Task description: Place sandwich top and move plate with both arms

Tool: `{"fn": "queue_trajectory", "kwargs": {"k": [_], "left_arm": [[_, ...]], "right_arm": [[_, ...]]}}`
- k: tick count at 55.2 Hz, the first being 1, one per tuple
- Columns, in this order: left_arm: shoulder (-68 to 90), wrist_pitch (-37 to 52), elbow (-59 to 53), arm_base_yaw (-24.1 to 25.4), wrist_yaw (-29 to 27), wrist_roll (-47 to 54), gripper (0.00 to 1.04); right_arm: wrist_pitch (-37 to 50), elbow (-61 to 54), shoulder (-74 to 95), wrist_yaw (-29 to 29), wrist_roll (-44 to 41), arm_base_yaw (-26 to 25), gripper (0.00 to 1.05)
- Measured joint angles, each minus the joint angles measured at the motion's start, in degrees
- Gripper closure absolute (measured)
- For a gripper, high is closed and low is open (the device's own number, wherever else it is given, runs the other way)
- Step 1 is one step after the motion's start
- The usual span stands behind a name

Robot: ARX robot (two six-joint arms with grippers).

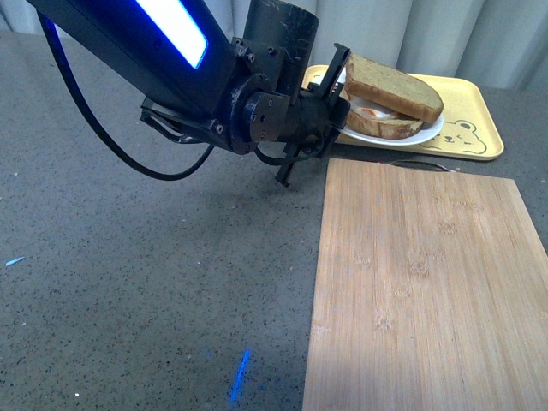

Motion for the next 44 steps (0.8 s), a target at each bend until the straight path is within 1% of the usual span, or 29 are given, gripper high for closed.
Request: {"fn": "queue_trajectory", "kwargs": {"k": [15,20,21,25,26,29,30,34,36,37,38,39,40,41,42,44], "left_arm": [[0.57,-0.46,0.81,0.02,-0.81,-0.17,1.01],[-0.09,0.20,-1.05,-0.02,-0.66,-0.13,0.83],[-0.66,0.33,-2.01,-0.02,-0.74,0.11,0.78],[-3.02,1.81,-6.08,-0.15,-1.11,0.85,0.64],[-4.20,1.99,-7.78,-0.22,-0.98,1.88,0.58],[-7.13,2.69,-11.93,-0.37,0.07,5.09,0.48],[-8.76,2.86,-14.25,-0.52,0.09,6.99,0.42],[-12.41,3.87,-19.30,-0.90,-0.20,10.80,0.31],[-15.04,4.57,-22.95,-1.11,-0.57,14.45,0.24],[-15.96,5.90,-24.90,-1.44,-2.62,17.62,0.22],[-16.76,10.16,-27.41,-1.84,-7.19,21.29,0.25],[-17.81,18.78,-31.47,-2.23,-15.39,27.02,0.31],[-18.67,24.70,-34.58,-2.32,-20.37,32.89,0.34],[-19.65,30.01,-37.79,-2.29,-23.17,36.48,0.38],[-21.40,37.05,-42.62,-2.03,-29.05,44.57,0.43],[-24.22,44.89,-48.63,-1.03,-33.48,52.04,0.50]], "right_arm": [[0.00,0.00,0.00,0.00,0.00,0.00,0.09],[0.00,0.00,0.00,0.00,0.00,0.00,0.09],[0.00,0.00,0.00,0.00,0.00,0.00,0.09],[0.00,0.00,0.00,0.00,0.00,0.00,0.09],[0.00,0.00,0.00,0.00,0.00,0.00,0.09],[0.00,0.00,0.00,0.00,0.00,0.00,0.09],[0.00,0.00,0.00,0.00,0.00,0.00,0.09],[0.00,0.00,0.00,0.00,0.00,0.00,0.09],[0.00,0.00,0.00,-0.02,0.00,0.00,0.09],[0.00,0.00,0.00,0.00,0.00,0.00,0.09],[-0.02,0.00,0.00,0.00,-0.02,0.00,0.09],[0.00,0.00,0.00,0.00,0.00,0.00,0.09],[-0.02,0.00,0.00,-0.04,-0.02,0.00,0.09],[0.00,0.00,0.00,-0.11,-0.02,0.00,0.09],[0.00,0.00,0.00,-0.04,-0.02,0.00,0.09],[-0.02,0.00,0.00,0.00,-0.02,0.00,0.09]]}}
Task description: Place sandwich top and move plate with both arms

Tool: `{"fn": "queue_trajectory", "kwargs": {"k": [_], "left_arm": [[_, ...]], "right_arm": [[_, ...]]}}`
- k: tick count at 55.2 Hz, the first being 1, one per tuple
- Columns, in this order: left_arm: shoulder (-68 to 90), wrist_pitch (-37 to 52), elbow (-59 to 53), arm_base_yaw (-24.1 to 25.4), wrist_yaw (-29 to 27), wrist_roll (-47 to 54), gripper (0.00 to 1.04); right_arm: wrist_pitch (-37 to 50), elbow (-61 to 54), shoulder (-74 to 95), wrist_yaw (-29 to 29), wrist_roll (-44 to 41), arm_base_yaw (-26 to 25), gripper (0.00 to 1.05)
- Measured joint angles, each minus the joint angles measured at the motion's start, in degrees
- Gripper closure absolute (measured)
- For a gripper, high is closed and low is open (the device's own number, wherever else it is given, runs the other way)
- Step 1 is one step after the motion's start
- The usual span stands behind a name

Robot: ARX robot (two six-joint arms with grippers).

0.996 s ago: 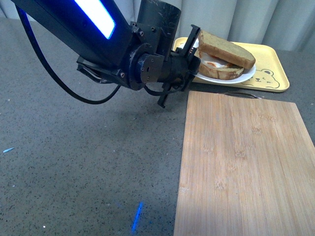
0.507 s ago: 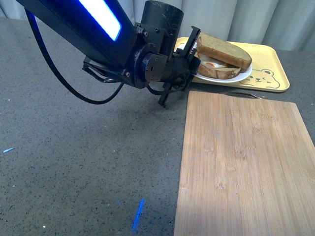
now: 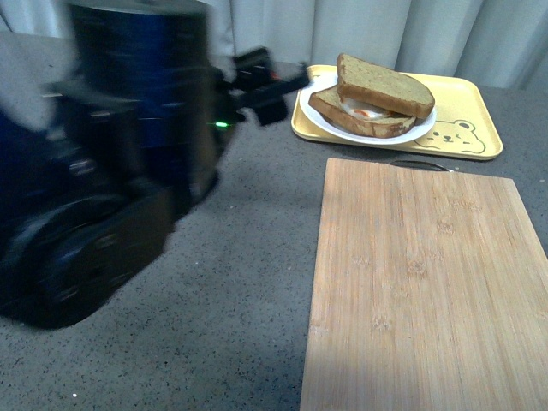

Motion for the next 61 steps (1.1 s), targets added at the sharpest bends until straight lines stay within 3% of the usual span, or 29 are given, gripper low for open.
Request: {"fn": "queue_trajectory", "kwargs": {"k": [4,12,18,24,30,39,49,54,57,61], "left_arm": [[-7.80,10.14,-10.71,3.96,-0.57,14.29,0.68],[-10.91,10.93,-14.91,6.23,-0.37,15.61,1.01],[-11.34,10.91,-16.31,6.78,0.83,15.96,1.01],[-23.45,9.49,-29.27,12.15,10.29,20.46,1.01],[-36.24,7.54,-38.03,16.74,10.97,22.21,1.01],[-44.81,2.73,-42.82,18.80,14.23,23.17,1.01],[-57.68,-6.19,-46.25,21.35,17.16,23.61,1.01],[-67.89,-17.14,-46.31,22.69,18.03,23.78,1.01],[-72.63,-20.57,-46.71,25.70,22.01,23.93,1.01],[-77.57,-24.48,-47.45,27.50,22.40,23.93,1.01]], "right_arm": [[0.00,0.00,0.00,0.07,0.00,0.00,0.09],[-0.04,0.00,0.00,-0.22,-0.02,0.00,0.09],[-0.04,0.00,0.00,0.00,0.00,-0.02,0.09],[-0.04,0.00,0.00,0.02,-0.02,-0.02,0.09],[-0.09,0.00,0.04,0.28,0.02,-0.02,0.09],[-0.09,-0.02,0.00,-0.33,-0.02,-0.02,0.09],[-0.09,-0.02,0.00,-0.02,-0.02,-0.07,0.09],[-0.09,-0.02,0.00,-0.02,-0.02,-0.07,0.09],[-0.09,-0.02,0.00,-0.07,-0.02,-0.07,0.09],[-0.09,-0.02,0.00,0.00,-0.02,-0.07,0.09]]}}
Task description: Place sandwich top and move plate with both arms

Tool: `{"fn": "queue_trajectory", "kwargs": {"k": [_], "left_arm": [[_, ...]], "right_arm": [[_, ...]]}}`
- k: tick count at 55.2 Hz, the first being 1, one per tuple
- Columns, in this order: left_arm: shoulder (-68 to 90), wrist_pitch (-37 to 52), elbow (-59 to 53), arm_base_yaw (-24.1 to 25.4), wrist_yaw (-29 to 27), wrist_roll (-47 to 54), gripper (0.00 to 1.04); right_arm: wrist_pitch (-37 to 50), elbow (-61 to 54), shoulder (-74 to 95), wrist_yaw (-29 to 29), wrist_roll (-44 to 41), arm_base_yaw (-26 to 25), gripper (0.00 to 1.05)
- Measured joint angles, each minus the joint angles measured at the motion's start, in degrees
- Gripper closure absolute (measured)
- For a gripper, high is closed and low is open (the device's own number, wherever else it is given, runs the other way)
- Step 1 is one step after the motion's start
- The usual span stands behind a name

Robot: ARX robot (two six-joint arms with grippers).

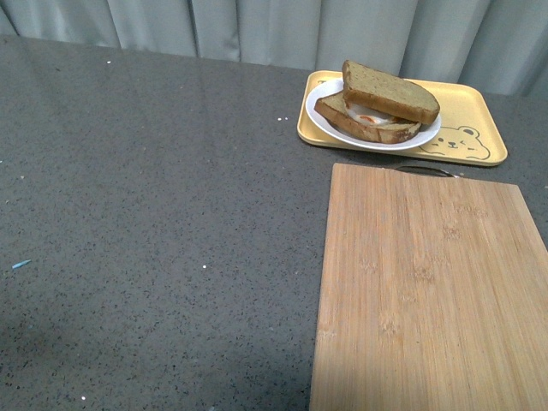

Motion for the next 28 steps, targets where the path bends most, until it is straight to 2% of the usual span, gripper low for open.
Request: {"fn": "queue_trajectory", "kwargs": {"k": [28], "left_arm": [[-19.54,-17.59,-0.46,0.07,0.46,0.02,1.01]], "right_arm": [[0.00,0.00,0.00,-0.02,0.00,0.00,0.09]]}}
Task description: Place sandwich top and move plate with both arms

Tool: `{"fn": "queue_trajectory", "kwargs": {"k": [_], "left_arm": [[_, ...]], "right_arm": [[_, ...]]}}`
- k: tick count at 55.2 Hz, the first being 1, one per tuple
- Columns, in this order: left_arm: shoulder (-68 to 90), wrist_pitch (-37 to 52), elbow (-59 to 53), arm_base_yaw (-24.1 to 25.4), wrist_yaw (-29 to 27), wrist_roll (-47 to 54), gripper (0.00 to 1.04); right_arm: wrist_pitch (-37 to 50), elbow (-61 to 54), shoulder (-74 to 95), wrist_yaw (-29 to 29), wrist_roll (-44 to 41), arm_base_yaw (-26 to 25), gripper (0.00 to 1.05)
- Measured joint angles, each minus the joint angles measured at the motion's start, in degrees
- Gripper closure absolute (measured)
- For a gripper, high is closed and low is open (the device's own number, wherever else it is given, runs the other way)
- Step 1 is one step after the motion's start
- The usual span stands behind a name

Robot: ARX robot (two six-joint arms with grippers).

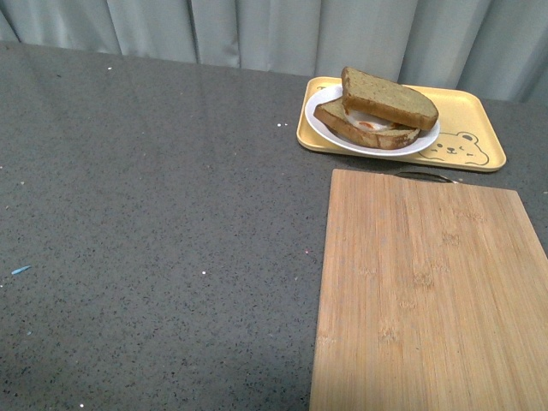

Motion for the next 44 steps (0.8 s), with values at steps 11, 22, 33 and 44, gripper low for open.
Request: {"fn": "queue_trajectory", "kwargs": {"k": [11,22,33,44], "left_arm": [[-5.44,-5.18,0.00,0.00,0.00,0.00,1.01],[-10.23,-9.81,0.00,0.00,0.00,0.00,1.01],[-14.05,-13.66,0.00,0.00,0.00,0.00,1.01],[-16.63,-16.28,0.00,0.00,-0.02,0.00,1.01]], "right_arm": [[0.00,0.00,0.00,0.00,0.00,0.00,0.09],[0.00,0.00,0.00,0.00,0.00,0.00,0.09],[0.00,0.00,0.00,0.00,0.00,0.00,0.09],[0.00,0.00,0.00,0.00,0.00,0.00,0.09]]}}
